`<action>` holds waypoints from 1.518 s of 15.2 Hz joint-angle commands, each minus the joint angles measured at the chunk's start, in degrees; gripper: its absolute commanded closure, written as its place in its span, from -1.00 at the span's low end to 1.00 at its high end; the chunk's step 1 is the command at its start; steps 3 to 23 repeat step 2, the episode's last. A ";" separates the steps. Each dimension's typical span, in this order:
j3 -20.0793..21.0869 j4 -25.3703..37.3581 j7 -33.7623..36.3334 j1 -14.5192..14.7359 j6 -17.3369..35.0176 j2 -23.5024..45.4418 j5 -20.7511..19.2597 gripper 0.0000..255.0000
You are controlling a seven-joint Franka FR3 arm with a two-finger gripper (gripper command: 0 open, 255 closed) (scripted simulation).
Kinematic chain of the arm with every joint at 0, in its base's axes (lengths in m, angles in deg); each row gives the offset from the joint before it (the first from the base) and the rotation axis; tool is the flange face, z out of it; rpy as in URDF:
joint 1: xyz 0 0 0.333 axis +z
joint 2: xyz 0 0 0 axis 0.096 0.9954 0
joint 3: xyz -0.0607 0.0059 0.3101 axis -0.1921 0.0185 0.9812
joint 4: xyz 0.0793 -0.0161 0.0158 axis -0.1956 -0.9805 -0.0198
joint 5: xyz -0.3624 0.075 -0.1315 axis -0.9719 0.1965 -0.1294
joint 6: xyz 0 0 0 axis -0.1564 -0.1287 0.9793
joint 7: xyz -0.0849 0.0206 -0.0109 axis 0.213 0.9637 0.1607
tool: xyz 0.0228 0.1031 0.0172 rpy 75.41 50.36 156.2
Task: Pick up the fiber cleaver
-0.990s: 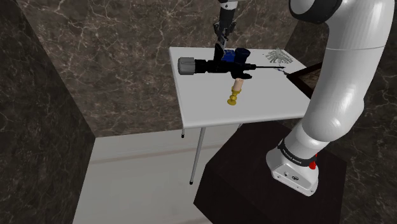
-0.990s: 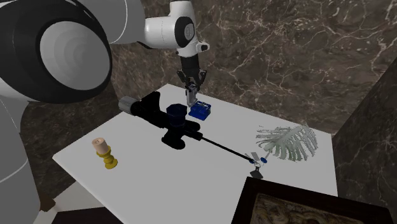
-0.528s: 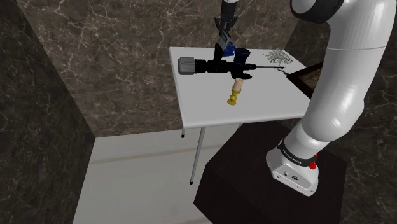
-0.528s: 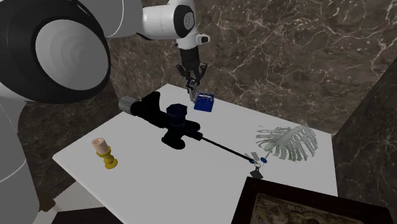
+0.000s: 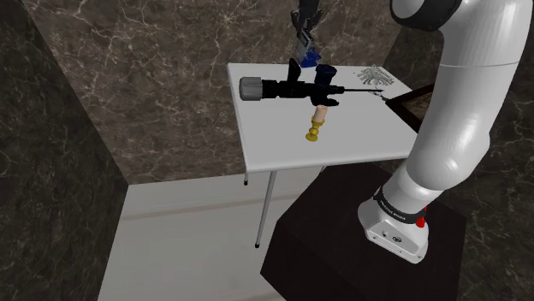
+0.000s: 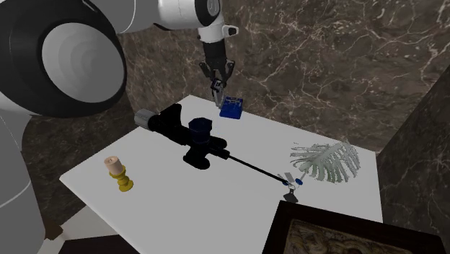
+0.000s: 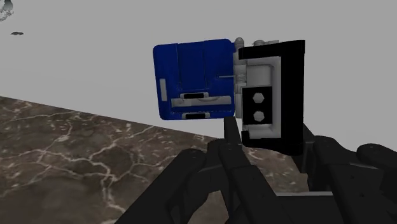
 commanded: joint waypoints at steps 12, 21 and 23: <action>-0.02 1.08 -0.06 -0.06 -1.03 0.03 0.02 1.00; -0.02 1.08 -0.06 -0.06 -1.03 0.03 0.02 1.00; -0.02 1.08 -0.06 -0.06 -1.03 0.03 0.02 1.00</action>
